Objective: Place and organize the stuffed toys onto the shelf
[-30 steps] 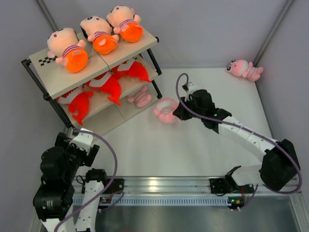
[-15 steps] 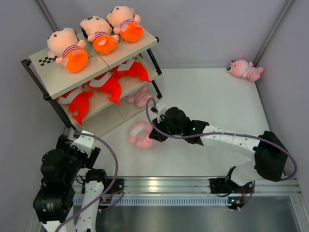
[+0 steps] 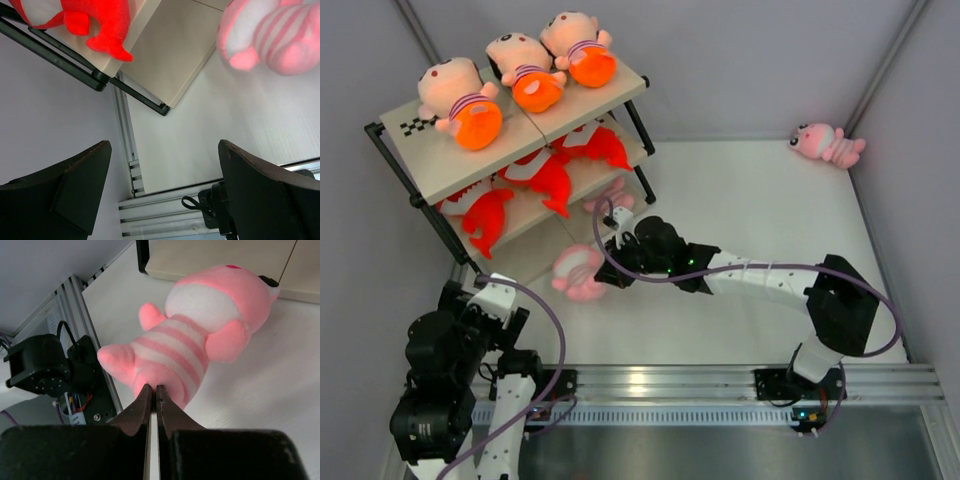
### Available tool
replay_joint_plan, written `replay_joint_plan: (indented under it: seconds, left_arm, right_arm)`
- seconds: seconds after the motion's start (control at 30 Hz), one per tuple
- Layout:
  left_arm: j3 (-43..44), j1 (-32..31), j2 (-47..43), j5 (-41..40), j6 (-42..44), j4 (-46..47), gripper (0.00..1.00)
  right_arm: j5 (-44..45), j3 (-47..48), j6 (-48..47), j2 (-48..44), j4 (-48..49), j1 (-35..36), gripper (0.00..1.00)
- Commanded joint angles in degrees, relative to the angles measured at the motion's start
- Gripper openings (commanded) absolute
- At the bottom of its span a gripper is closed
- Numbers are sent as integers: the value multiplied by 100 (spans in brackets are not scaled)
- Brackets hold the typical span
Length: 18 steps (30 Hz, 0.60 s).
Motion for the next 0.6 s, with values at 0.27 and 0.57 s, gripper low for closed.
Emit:
replay_joint_plan:
  seconds: [0.27,0.57]
  left_arm:
    - [-97,34,-88,108,83,47,94]
    - [-105,34,-88,99,118,38,94]
  right_arm:
    - [244,714,-309,798,1477,112,0]
    - [200,1583,-3,2099,2312,-116,0]
